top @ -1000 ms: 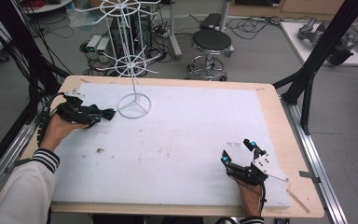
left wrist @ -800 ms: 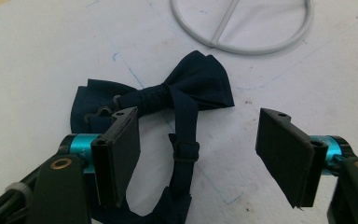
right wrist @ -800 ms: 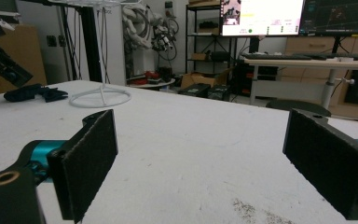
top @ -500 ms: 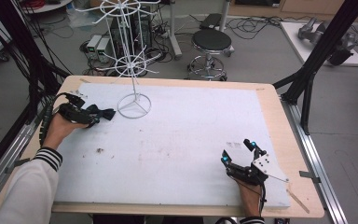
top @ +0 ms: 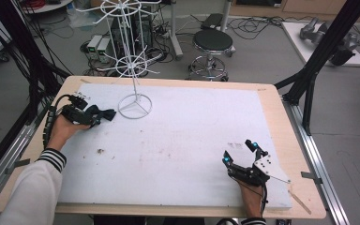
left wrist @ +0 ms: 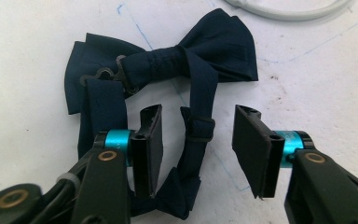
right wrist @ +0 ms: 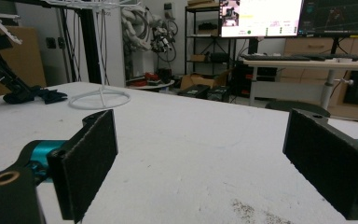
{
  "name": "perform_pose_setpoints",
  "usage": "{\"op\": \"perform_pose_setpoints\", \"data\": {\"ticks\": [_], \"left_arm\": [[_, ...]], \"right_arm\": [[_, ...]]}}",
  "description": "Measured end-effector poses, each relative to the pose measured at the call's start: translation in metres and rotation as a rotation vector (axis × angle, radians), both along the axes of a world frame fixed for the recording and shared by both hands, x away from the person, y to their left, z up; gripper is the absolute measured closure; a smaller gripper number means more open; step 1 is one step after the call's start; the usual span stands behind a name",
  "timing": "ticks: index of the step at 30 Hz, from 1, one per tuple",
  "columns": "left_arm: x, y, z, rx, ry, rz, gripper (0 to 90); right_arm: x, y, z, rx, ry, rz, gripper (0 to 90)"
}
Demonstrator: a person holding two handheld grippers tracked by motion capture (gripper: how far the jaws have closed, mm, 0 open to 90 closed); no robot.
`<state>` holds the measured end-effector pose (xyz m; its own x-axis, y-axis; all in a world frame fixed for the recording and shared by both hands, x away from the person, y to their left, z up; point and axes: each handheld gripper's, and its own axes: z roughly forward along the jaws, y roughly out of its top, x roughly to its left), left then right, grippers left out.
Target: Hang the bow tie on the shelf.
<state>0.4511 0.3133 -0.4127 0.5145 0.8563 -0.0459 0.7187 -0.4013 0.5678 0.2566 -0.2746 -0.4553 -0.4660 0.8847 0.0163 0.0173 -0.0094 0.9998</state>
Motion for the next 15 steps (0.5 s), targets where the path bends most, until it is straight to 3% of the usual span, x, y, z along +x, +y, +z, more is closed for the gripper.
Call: {"op": "perform_pose_setpoints", "data": {"ticks": [6,10,15], "left_arm": [[0.0,-0.0024,-0.0023,0.015,0.019,0.009,71.3],[-0.0014,-0.0036,-0.0043,0.016,0.005,0.025,82.7],[-0.0032,-0.0039,-0.0033,0.014,-0.006,0.032,84.7]], "right_arm": [[-0.0001,0.0,0.0,0.003,0.002,0.0,9.0],[0.0,-0.0001,0.0,0.003,0.001,0.0,9.1],[0.0,-0.0001,0.0,0.001,0.0,0.0,9.0]]}}
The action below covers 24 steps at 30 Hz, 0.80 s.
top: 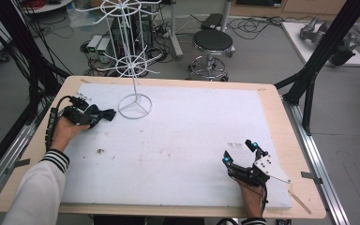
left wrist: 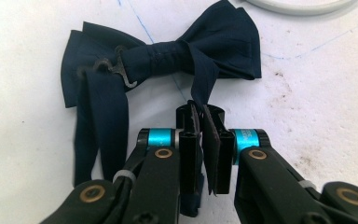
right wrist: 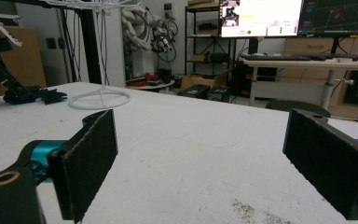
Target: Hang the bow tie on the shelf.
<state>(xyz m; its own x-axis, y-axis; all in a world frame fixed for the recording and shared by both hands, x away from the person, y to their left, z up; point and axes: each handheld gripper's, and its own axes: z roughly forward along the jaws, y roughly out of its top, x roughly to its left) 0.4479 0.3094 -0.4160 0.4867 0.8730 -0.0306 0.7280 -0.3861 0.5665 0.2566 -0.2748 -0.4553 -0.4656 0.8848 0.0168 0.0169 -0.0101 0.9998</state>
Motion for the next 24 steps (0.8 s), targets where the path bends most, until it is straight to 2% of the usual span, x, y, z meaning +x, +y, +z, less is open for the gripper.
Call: {"op": "perform_pose_setpoints", "data": {"ticks": [4,10,15,20,24], "left_arm": [[-0.002,0.001,0.001,-0.012,-0.011,0.005,84.9],[-0.005,0.003,0.005,-0.034,-0.051,0.002,85.1],[-0.012,0.004,0.01,-0.067,-0.115,0.008,85.2],[-0.016,0.005,0.012,-0.074,-0.153,0.007,85.3],[-0.021,0.007,0.015,-0.11,-0.191,0.008,85.4]], "right_arm": [[0.0,0.0,0.0,0.001,0.001,0.0,9.0],[0.0,0.0,0.0,0.0,-0.001,0.0,9.1],[0.0,0.0,0.0,0.002,0.004,0.0,9.1],[0.0,0.0,0.0,0.0,0.0,-0.001,9.1],[0.0,0.0,0.0,0.0,0.0,0.0,9.1]]}}
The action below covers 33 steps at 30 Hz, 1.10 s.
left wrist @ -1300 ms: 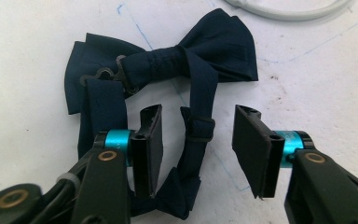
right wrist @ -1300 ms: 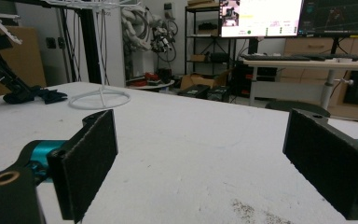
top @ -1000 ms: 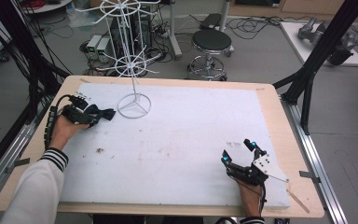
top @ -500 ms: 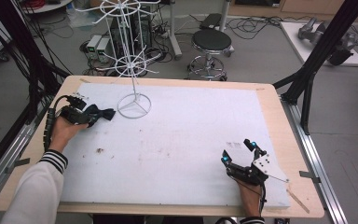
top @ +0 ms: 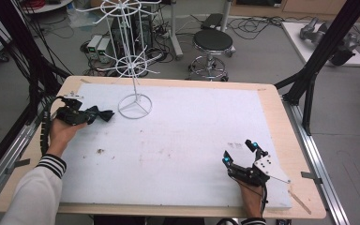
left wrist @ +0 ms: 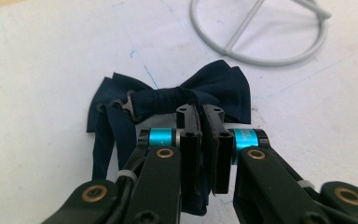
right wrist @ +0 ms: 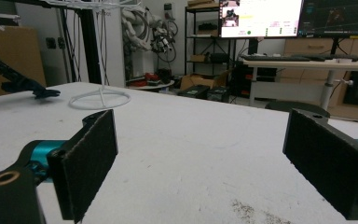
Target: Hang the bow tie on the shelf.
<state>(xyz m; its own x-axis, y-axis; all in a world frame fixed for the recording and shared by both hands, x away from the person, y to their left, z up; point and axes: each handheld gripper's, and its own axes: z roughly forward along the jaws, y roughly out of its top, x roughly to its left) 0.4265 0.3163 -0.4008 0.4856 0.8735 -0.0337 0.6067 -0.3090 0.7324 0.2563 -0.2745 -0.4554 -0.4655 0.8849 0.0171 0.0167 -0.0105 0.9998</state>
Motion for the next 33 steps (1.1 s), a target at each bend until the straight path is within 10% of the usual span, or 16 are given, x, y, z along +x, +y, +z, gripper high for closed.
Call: {"op": "perform_pose_setpoints", "data": {"ticks": [33], "left_arm": [[-0.035,0.011,0.038,-0.235,-0.26,0.01,85.6]], "right_arm": [[0.0,0.0,0.0,-0.004,-0.003,0.001,9.1]]}}
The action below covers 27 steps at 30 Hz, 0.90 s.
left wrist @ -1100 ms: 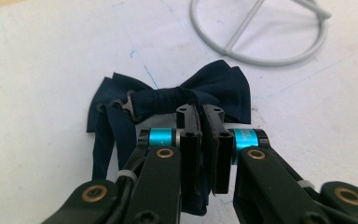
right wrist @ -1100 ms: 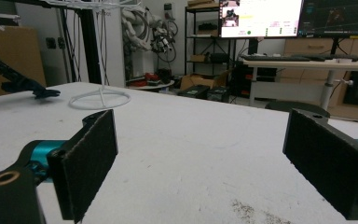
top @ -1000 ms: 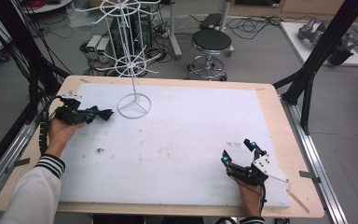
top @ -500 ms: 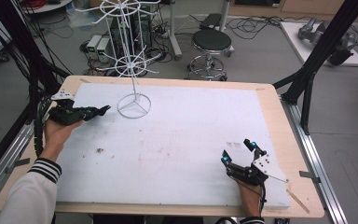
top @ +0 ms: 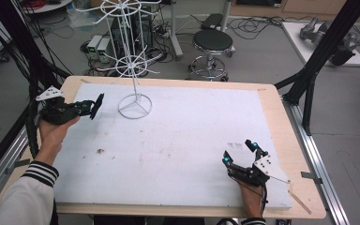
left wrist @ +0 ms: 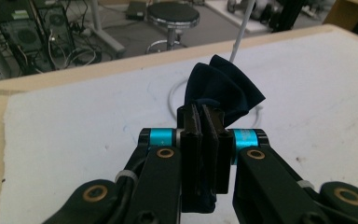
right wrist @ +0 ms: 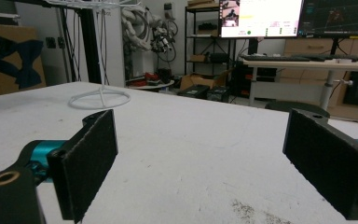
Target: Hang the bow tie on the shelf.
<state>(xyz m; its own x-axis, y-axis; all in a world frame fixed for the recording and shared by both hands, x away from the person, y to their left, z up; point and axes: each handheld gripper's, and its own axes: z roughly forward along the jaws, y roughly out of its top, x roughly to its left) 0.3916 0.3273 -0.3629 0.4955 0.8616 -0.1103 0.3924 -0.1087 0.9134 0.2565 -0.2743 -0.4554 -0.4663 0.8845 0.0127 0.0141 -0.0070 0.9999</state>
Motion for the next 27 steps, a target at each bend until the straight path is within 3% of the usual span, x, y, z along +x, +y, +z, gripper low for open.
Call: {"op": "perform_pose_setpoints", "data": {"ticks": [15,27], "left_arm": [[-0.009,-0.013,0.037,-0.05,-0.117,-0.037,85.6],[-0.009,-0.029,0.069,-0.039,-0.176,-0.055,85.6]], "right_arm": [[0.0,0.0,0.0,-0.002,-0.001,-0.002,9.1],[0.0,0.0,0.0,-0.001,0.0,-0.002,9.1]]}}
